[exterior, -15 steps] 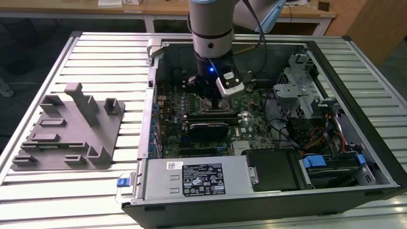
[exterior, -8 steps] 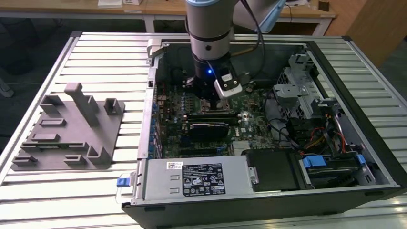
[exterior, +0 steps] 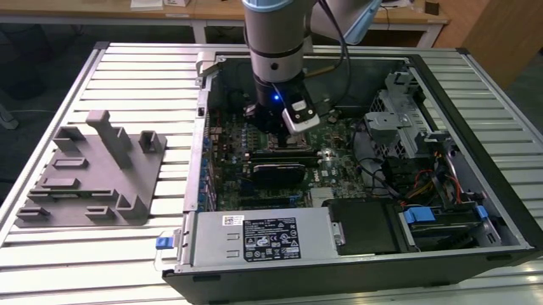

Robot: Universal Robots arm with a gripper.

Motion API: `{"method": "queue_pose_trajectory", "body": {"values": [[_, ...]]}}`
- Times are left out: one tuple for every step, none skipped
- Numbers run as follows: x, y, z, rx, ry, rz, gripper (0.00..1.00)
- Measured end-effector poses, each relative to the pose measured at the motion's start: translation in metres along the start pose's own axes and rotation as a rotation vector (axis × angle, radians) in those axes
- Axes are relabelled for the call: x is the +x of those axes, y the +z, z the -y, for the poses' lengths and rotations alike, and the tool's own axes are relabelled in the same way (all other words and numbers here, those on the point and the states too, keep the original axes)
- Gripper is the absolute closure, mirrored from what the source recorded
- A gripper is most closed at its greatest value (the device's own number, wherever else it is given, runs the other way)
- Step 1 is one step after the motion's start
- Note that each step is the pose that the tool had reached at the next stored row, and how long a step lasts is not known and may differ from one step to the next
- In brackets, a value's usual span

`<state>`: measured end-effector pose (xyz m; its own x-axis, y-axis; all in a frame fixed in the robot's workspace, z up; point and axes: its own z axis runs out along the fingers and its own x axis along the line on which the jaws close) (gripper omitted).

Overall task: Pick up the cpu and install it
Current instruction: 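Install the second cpu locking lever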

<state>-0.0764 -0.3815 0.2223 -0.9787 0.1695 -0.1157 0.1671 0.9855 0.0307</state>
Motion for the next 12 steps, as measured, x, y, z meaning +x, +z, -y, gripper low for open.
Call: {"method": "queue_pose_trajectory", "body": {"values": [[0.0004,0.0003,0.0002,-0.001,-0.001,-0.0001,0.89],[0.0007,0.0006,0.0004,-0.0018,-0.002,-0.0003,0.89],[0.0009,0.0009,0.0006,-0.0024,-0.003,-0.0004,0.89],[0.0009,0.0009,0.0006,-0.0024,-0.004,-0.0005,0.89],[0.001,0.0009,0.0006,-0.0023,-0.005,-0.0006,0.89],[0.001,0.0009,0.0006,-0.0024,-0.005,-0.0006,0.89],[0.001,0.0009,0.0006,-0.0024,-0.005,-0.0006,0.89],[0.001,0.001,0.0006,-0.0025,-0.005,-0.0005,0.89],[0.001,0.0009,0.0006,-0.0024,-0.005,-0.0005,0.89],[0.001,0.001,0.0006,-0.0024,-0.005,-0.0008,0.89],[0.001,0.0011,0.0007,-0.0024,-0.005,-0.0027,0.89],[0.0011,0.0015,0.0007,-0.0026,-0.005,-0.0056,0.89]]}}
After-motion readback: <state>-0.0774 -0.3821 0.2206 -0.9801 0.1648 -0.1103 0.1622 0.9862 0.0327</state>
